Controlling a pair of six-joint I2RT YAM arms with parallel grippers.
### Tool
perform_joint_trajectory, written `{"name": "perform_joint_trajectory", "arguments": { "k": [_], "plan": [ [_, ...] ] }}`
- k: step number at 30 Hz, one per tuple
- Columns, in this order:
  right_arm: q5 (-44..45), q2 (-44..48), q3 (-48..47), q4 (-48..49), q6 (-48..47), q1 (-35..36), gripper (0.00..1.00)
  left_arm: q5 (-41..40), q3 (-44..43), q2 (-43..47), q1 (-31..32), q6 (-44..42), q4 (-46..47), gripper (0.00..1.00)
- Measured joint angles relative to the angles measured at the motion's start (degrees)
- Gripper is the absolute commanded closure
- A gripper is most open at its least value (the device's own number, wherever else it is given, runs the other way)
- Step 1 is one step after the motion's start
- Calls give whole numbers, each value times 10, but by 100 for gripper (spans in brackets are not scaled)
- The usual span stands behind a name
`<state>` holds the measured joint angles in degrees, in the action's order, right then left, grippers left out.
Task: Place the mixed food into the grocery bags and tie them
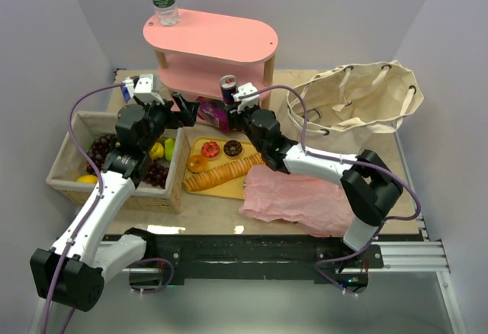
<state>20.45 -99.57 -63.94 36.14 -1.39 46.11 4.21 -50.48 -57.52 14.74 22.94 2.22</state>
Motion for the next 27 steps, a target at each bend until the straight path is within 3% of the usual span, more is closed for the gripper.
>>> {"name": "perform_joint_trajectory", "arguments": {
  "k": [7,11,16,20,27],
  "plan": [
    [-53,59,-24,-124,14,53,100,0,0,-1,0,0,0,1],
    [-96,74,-142,-251,71,77,100,-2,-1,-14,0,3,3,1],
    [-56,118,-261,-387,99,65,100,-3,-13,-39,-4,5,13,2],
    [-44,189,-275,-453,108,-14,100,3,-21,-60,-4,2,14,3],
    [3,254,-274,-569,130,-241,100,21,-36,-90,-4,-12,13,3]
  ]
}}
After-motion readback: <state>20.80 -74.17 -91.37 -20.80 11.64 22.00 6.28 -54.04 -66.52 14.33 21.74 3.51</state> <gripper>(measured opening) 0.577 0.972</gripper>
